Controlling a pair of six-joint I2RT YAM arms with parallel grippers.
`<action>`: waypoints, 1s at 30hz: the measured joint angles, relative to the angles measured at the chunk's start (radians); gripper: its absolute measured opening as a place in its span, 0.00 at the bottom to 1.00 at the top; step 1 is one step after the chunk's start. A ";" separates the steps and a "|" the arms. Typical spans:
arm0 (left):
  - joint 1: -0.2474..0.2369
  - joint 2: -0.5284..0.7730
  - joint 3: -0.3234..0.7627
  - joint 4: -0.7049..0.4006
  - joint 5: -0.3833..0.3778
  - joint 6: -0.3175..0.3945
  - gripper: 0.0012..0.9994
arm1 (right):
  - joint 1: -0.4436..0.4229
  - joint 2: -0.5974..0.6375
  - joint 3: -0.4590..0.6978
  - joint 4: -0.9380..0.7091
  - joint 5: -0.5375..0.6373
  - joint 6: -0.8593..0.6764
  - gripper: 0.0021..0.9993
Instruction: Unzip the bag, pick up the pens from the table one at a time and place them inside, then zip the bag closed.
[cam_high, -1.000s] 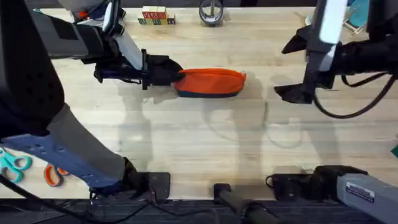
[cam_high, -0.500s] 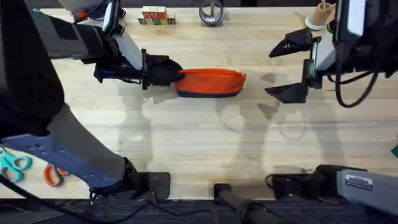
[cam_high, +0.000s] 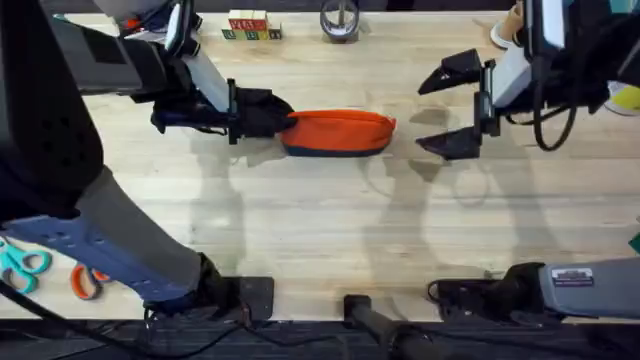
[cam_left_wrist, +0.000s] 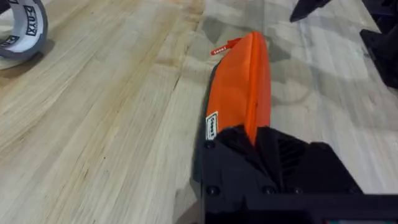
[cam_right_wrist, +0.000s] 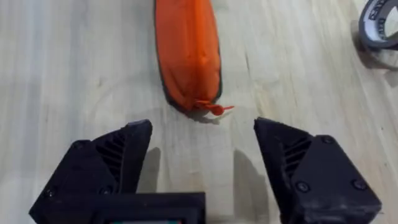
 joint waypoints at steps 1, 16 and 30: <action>0.000 0.000 0.000 0.000 0.000 0.000 0.04 | 0.000 0.017 0.016 -0.002 -0.006 -0.001 0.99; 0.000 0.000 0.000 0.000 0.000 0.000 0.04 | 0.000 0.194 0.153 -0.089 -0.040 -0.017 0.99; 0.000 0.000 0.000 0.000 0.000 0.000 0.04 | 0.025 0.271 0.155 -0.084 -0.069 -0.038 0.99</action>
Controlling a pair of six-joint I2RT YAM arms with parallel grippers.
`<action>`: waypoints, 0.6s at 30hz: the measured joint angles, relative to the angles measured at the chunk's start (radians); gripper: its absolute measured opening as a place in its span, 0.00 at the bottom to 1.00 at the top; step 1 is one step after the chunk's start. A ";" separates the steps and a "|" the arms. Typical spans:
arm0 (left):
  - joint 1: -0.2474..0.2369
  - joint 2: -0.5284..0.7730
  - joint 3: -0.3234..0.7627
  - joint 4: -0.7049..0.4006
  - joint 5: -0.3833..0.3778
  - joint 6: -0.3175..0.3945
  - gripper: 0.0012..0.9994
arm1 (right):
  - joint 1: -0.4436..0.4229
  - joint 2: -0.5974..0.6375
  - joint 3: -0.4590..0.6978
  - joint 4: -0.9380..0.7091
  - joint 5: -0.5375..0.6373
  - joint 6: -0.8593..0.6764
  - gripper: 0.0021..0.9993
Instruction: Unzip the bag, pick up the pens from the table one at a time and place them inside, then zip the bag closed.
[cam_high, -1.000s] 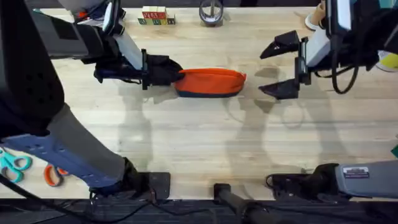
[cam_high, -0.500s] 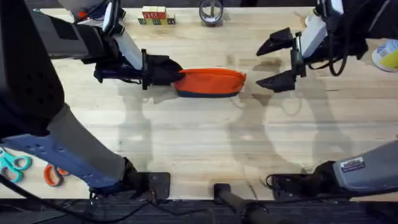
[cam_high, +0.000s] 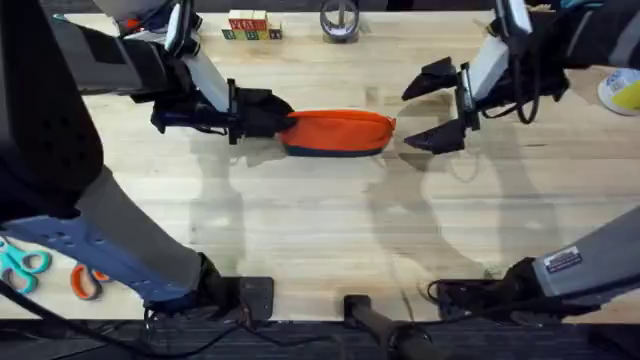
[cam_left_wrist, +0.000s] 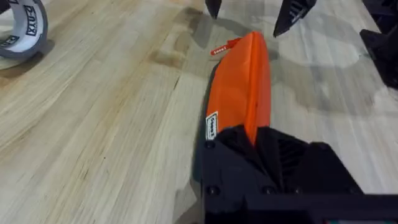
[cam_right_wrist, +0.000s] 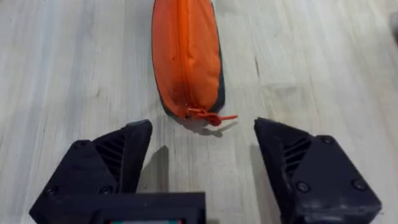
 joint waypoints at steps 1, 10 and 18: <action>0.000 0.000 0.000 0.000 0.000 0.000 0.04 | 0.003 0.008 0.000 0.003 0.000 0.000 0.99; 0.000 0.000 0.000 0.000 0.000 0.000 0.04 | 0.009 0.019 0.000 0.035 0.000 0.000 1.00; 0.000 0.000 0.000 0.000 0.000 0.000 0.04 | 0.038 0.019 0.000 0.066 0.000 0.000 1.00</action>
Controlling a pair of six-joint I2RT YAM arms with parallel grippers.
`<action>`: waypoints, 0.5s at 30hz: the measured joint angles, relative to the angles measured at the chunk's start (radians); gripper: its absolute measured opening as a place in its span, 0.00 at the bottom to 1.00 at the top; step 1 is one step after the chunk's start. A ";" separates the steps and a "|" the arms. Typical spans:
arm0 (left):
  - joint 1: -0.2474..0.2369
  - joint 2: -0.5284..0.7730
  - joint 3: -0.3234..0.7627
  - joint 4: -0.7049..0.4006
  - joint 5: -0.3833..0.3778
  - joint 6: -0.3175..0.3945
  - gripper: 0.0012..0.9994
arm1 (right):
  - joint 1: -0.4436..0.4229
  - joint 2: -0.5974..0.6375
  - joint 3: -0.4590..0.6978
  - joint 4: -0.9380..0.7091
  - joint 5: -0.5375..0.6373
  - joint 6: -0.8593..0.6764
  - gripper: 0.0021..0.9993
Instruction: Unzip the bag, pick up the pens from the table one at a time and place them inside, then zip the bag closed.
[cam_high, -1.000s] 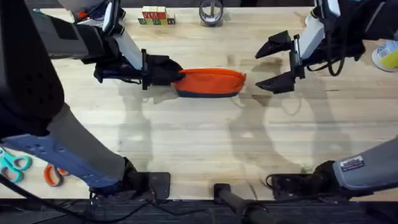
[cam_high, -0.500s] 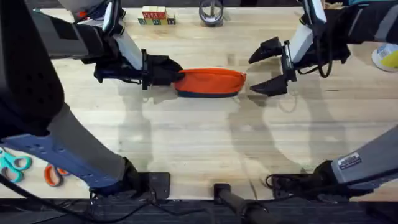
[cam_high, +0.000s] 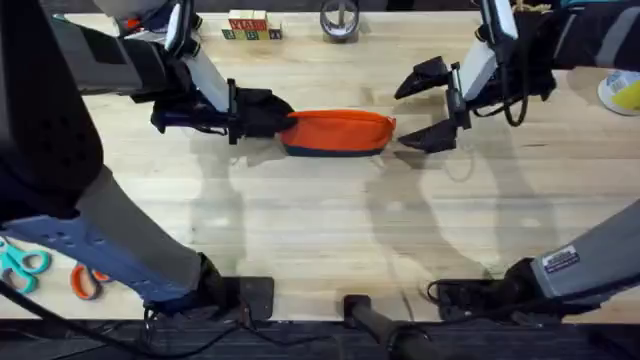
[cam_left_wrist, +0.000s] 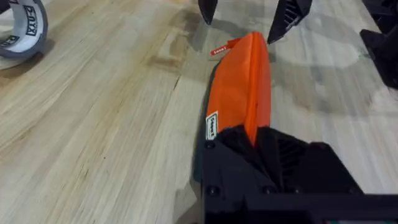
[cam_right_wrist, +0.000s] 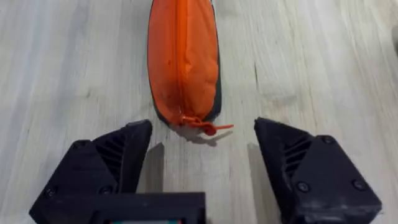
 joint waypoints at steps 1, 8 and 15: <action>0.000 0.000 0.000 0.000 0.000 0.000 0.04 | 0.004 0.000 0.000 0.008 0.000 0.000 1.00; 0.000 0.000 0.000 0.000 0.000 0.000 0.04 | 0.020 0.012 0.000 0.019 0.015 0.000 1.00; 0.000 0.000 0.000 0.000 0.000 0.000 0.04 | 0.020 0.039 0.000 0.019 0.035 0.000 1.00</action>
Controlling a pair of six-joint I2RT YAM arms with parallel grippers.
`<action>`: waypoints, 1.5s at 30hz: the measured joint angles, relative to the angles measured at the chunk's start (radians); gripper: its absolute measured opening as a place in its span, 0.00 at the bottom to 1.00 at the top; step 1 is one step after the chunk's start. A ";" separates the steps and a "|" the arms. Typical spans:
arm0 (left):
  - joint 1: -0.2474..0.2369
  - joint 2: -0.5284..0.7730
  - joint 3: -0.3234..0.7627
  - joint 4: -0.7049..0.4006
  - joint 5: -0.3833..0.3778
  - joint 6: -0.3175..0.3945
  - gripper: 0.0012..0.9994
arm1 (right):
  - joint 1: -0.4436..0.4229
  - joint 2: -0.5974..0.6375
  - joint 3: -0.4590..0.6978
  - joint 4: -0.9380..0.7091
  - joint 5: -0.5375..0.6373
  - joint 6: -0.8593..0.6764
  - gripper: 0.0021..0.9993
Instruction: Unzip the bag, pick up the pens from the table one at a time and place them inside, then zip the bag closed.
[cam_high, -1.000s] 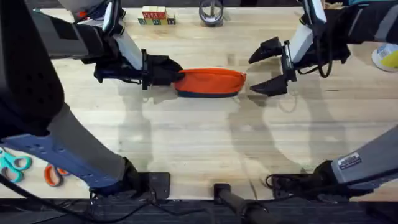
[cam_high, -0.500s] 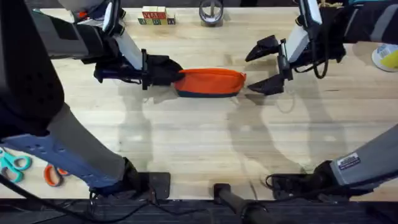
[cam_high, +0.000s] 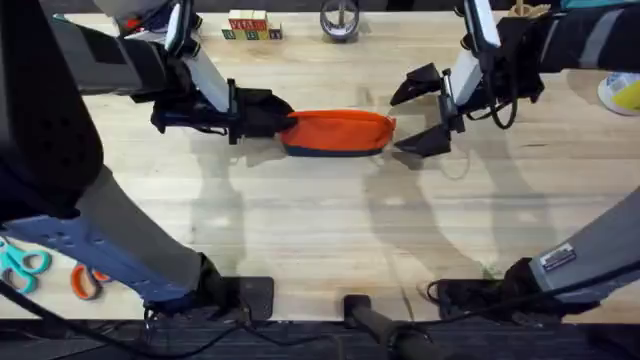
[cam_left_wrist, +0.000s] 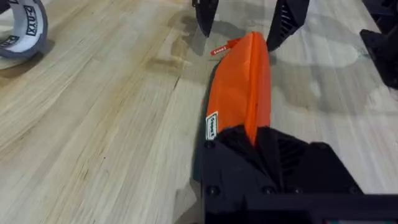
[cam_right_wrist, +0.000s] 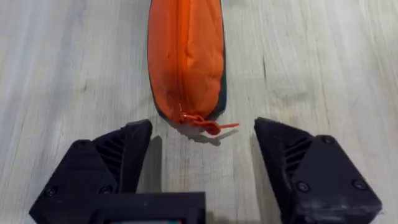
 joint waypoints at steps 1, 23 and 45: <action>0.000 0.000 0.000 0.000 0.000 0.000 0.04 | 0.000 0.000 0.000 0.000 0.002 0.000 1.00; 0.000 0.000 0.000 0.000 0.000 0.000 0.04 | 0.012 0.023 0.000 0.000 0.003 0.000 1.00; 0.000 0.000 0.000 0.000 0.000 0.000 0.04 | 0.046 0.023 0.000 0.000 0.050 0.000 1.00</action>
